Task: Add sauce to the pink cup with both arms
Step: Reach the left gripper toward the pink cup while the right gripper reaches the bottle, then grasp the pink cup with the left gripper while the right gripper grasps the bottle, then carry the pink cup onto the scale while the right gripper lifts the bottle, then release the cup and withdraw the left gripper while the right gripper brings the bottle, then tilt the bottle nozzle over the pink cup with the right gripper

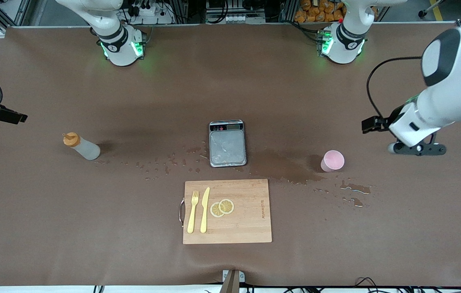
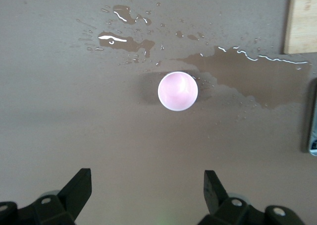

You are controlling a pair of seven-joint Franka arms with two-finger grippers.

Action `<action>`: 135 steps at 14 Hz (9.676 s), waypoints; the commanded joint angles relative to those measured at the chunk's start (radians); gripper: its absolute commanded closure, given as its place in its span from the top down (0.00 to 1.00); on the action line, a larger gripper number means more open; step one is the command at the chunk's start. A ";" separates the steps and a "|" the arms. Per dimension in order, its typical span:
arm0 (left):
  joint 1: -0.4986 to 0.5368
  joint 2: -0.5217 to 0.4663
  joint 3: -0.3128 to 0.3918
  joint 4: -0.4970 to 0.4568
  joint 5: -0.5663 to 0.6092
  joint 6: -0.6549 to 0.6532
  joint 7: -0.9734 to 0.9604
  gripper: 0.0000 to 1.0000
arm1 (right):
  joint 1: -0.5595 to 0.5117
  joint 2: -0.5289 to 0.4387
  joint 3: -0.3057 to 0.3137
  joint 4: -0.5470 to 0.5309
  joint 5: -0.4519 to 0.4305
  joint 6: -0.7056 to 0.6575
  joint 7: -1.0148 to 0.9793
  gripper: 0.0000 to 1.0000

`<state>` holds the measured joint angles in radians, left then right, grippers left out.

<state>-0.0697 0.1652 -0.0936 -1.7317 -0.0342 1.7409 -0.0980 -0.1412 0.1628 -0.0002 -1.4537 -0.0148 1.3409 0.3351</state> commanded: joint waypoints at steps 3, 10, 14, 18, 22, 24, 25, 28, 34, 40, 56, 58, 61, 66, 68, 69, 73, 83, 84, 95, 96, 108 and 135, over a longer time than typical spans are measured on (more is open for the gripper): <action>0.004 0.102 -0.006 -0.026 -0.016 0.129 -0.011 1.00 | -0.101 0.049 0.011 0.006 0.098 -0.034 0.012 1.00; -0.002 0.197 -0.006 -0.060 -0.019 0.273 -0.011 1.00 | -0.276 0.193 0.009 0.007 0.263 -0.072 0.019 1.00; -0.004 0.215 -0.009 -0.144 -0.021 0.408 -0.012 1.00 | -0.354 0.296 0.009 0.026 0.355 -0.072 0.042 1.00; -0.002 0.249 -0.011 -0.146 -0.021 0.416 -0.011 1.00 | -0.452 0.397 0.009 0.026 0.511 -0.074 0.084 1.00; -0.004 0.281 -0.011 -0.152 -0.021 0.416 -0.011 1.00 | -0.506 0.491 0.009 0.027 0.616 -0.060 0.129 1.00; -0.004 0.296 -0.011 -0.154 -0.021 0.416 -0.011 1.00 | -0.505 0.517 0.009 0.027 0.615 -0.026 0.220 1.00; -0.005 0.309 -0.011 -0.154 -0.021 0.416 -0.011 1.00 | -0.506 0.529 0.009 0.026 0.616 -0.014 0.261 1.00; -0.010 0.326 -0.011 -0.146 -0.021 0.416 -0.012 1.00 | -0.526 0.598 0.011 0.018 0.621 -0.037 0.277 1.00; -0.012 0.352 -0.011 -0.137 -0.021 0.420 -0.016 0.27 | -0.505 0.679 0.017 0.024 0.641 -0.032 0.279 1.00; -0.015 0.352 -0.011 -0.135 -0.013 0.420 -0.014 0.00 | -0.483 0.739 0.019 0.024 0.699 -0.038 0.252 1.00; -0.074 0.231 -0.232 -0.032 -0.013 0.267 -0.474 0.00 | -0.414 0.807 0.019 0.015 0.762 -0.032 0.171 0.94; -0.142 0.257 -0.232 0.016 -0.015 0.267 -0.581 0.00 | -0.416 0.807 0.019 0.015 0.762 -0.032 0.170 0.70; -0.244 0.329 -0.232 0.105 -0.020 0.269 -0.724 0.00 | -0.416 0.807 0.019 0.012 0.762 -0.034 0.170 0.55; -0.366 0.433 -0.224 0.213 -0.009 0.282 -0.894 0.00 | -0.411 0.804 0.019 0.015 0.762 -0.054 0.173 0.51; -0.396 0.485 -0.222 0.270 -0.007 0.298 -0.942 0.00 | -0.407 0.799 0.020 0.022 0.763 -0.077 0.186 0.51; -0.412 0.508 -0.219 0.285 -0.004 0.319 -0.960 0.00 | -0.399 0.788 0.020 0.024 0.765 -0.077 0.193 0.51; -0.455 0.540 -0.213 0.285 -0.004 0.425 -1.014 0.00 | -0.351 0.741 0.020 0.030 0.763 -0.077 0.310 0.52; -0.486 0.580 -0.210 0.282 0.005 0.460 -1.019 0.26 | -0.221 0.684 0.019 0.165 0.655 -0.137 0.606 0.53; -0.486 0.585 -0.210 0.282 0.005 0.460 -1.017 0.72 | -0.204 0.684 0.017 0.182 0.642 -0.152 0.636 0.53; -0.374 0.383 -0.213 0.282 0.005 0.318 -0.950 1.00 | 0.020 0.586 0.016 0.255 0.523 -0.154 1.031 0.52; -0.339 0.357 -0.219 0.281 0.005 0.289 -0.919 1.00 | 0.035 0.586 0.016 0.268 0.513 -0.155 1.064 0.51; 0.060 0.100 -0.213 0.268 0.057 -0.064 -0.332 1.00 | 0.319 0.581 0.011 0.360 0.385 -0.155 1.475 0.48; -0.055 -0.227 0.040 0.199 0.036 -0.344 -0.025 1.00 | 0.657 0.613 0.011 0.360 0.013 -0.206 1.889 0.46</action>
<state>-0.1287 -0.0569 -0.0545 -1.5447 0.0179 1.4028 -0.1184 0.4933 0.7716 0.0180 -1.0990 0.0427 1.1602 2.2098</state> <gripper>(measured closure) 0.000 0.533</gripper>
